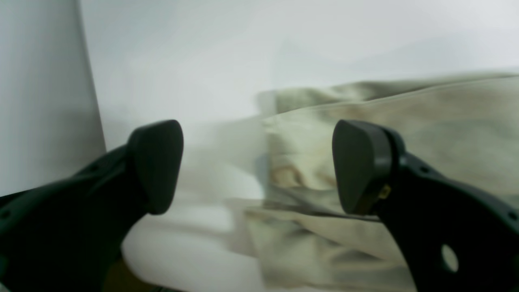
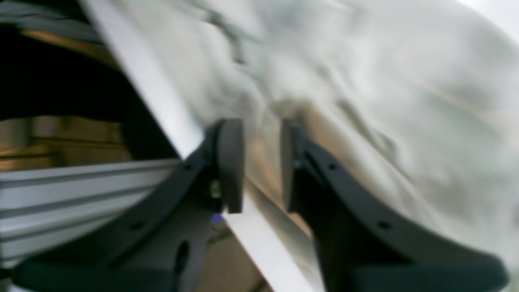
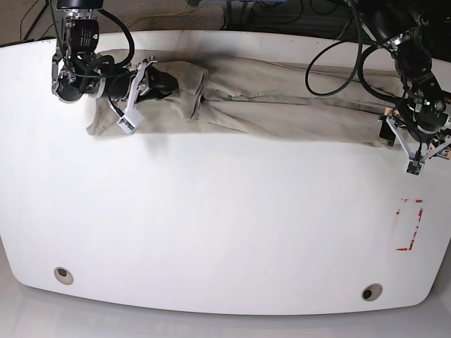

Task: Layout the t-shirt on the table in an organized manner, then fold the t-shirt properly
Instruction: 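Push the sleeve fabric inward with the right gripper, tucking it under, then grasp the folded strip's ends with both grippers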

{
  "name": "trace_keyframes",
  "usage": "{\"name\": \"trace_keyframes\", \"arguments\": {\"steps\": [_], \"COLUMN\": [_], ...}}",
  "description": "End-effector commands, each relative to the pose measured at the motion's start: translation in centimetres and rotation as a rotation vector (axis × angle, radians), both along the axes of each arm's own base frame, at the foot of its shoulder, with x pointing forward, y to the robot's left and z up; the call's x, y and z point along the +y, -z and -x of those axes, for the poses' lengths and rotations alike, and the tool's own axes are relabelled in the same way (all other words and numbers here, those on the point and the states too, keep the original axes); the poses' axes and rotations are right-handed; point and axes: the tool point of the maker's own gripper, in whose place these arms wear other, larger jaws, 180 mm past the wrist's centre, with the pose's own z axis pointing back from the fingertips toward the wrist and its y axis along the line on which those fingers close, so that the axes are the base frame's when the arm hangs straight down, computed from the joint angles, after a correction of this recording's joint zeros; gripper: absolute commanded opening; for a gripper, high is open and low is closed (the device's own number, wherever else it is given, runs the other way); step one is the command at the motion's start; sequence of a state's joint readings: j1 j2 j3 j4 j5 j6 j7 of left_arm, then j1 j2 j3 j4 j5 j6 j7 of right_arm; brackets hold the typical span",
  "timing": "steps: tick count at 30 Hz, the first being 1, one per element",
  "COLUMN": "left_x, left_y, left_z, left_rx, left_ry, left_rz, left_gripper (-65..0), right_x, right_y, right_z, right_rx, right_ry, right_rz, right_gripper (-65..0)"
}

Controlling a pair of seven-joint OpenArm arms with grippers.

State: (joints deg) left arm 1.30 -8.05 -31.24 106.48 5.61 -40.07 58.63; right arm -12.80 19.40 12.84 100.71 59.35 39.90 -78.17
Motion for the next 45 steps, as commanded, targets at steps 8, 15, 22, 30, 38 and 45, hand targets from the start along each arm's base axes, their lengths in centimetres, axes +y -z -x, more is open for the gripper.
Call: {"name": "trace_keyframes", "arguments": {"steps": [8,15,22,30,38,45], "left_x": [-0.8,-1.3,-1.6,-2.2,-5.0,-6.0], "left_y": [-0.5,4.0,7.4,9.8,11.3,10.4], "left_z": [2.1,5.0,6.2,5.8,4.2,2.1], "left_rx": [-0.032,0.088,0.174,0.219,0.252,0.217], "left_ry": [0.007,-0.031,-0.057,-0.063,0.044,0.082], "left_rz": [0.053,0.129,0.198,0.262,0.291,0.29], "left_gripper": [-30.4,-61.1,-63.3,-63.3,-63.3,-63.1], "right_x": [-3.5,-5.0,-6.2,-8.0,-11.2,-13.6], "right_y": [-0.2,1.0,2.6,4.8,7.0,7.1], "right_z": [-1.5,-1.5,-1.6,-2.5,-4.3,-6.1], "right_rx": [-0.072,-0.098,-0.096,-0.097,-0.069,-0.074], "right_ry": [0.068,0.108,0.108,0.169,0.257,0.305], "right_rz": [0.174,0.262,0.361,0.392,0.397,0.398], "right_gripper": [-53.6,-53.6,-53.7,-53.9,-53.9,-53.9]}}
